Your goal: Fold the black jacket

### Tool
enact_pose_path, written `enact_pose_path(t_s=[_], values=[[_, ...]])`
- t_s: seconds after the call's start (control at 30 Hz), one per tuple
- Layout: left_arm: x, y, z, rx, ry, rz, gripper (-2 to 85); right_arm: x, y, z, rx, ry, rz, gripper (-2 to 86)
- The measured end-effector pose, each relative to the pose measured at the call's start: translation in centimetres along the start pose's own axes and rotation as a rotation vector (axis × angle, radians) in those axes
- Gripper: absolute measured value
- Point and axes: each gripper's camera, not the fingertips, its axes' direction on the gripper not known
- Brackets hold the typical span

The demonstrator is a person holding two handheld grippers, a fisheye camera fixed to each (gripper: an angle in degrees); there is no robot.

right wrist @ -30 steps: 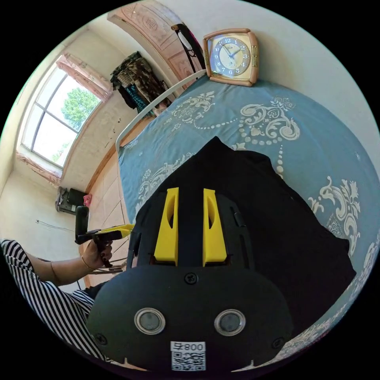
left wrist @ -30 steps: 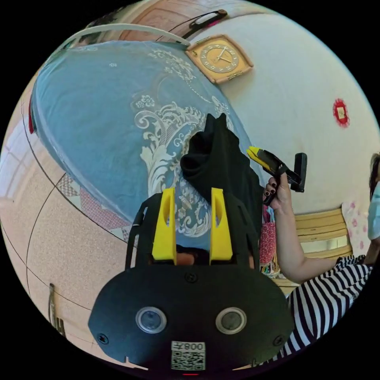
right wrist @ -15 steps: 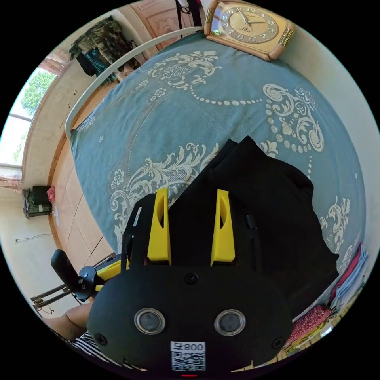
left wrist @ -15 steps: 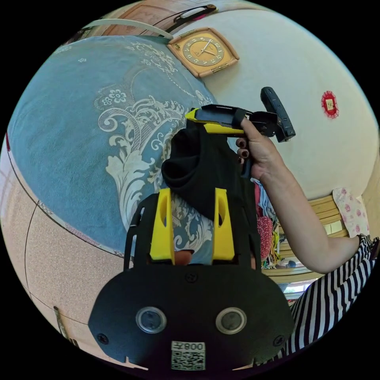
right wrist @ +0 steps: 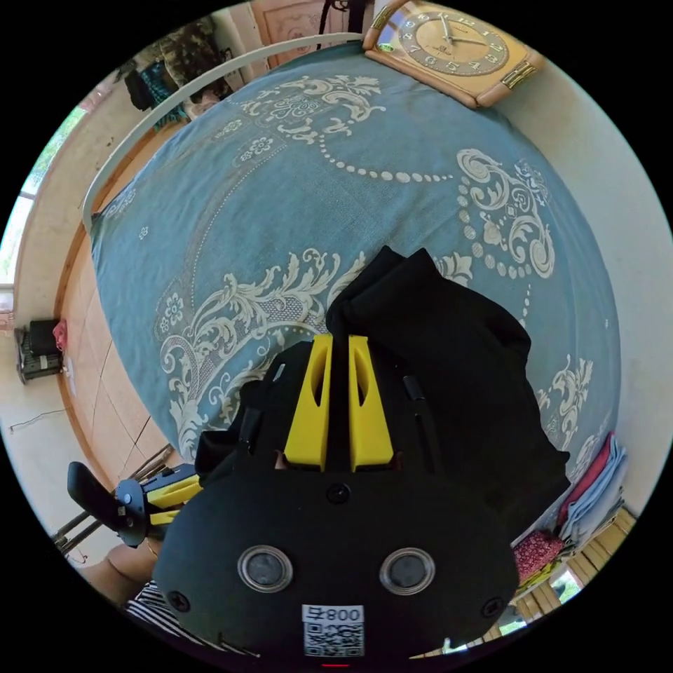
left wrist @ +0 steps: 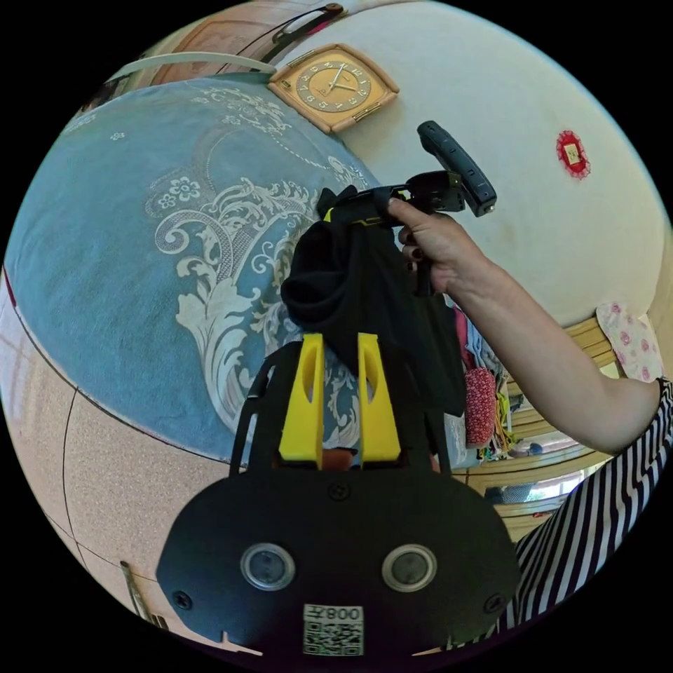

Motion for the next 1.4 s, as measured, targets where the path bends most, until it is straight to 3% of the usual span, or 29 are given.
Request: enact_pose_path(t_s=[0.33, 0.73, 1.17, 1.4], values=[[7.8, 5.0, 2.3, 0.061, 0.001, 0.315, 3.6, 14.7, 9.6, -6.0, 0.215, -0.503, 0.084, 2.8], [23.2, 12.5, 12.2, -0.052, 0.128, 0.829, 2.2, 32.4, 29.7, -10.9, 0.405, -0.623, 0.196, 2.6], [33.0, 21.5, 28.6, -0.312, 0.177, 1.034, 1.9, 46.0, 47.4, -5.0, 0.502, -0.729, 0.368, 2.3], [35.7, 25.5, 38.0, -0.524, 0.132, 1.096, 1.8, 51.5, 54.9, 2.4, 0.476, -0.841, 0.533, 2.2]])
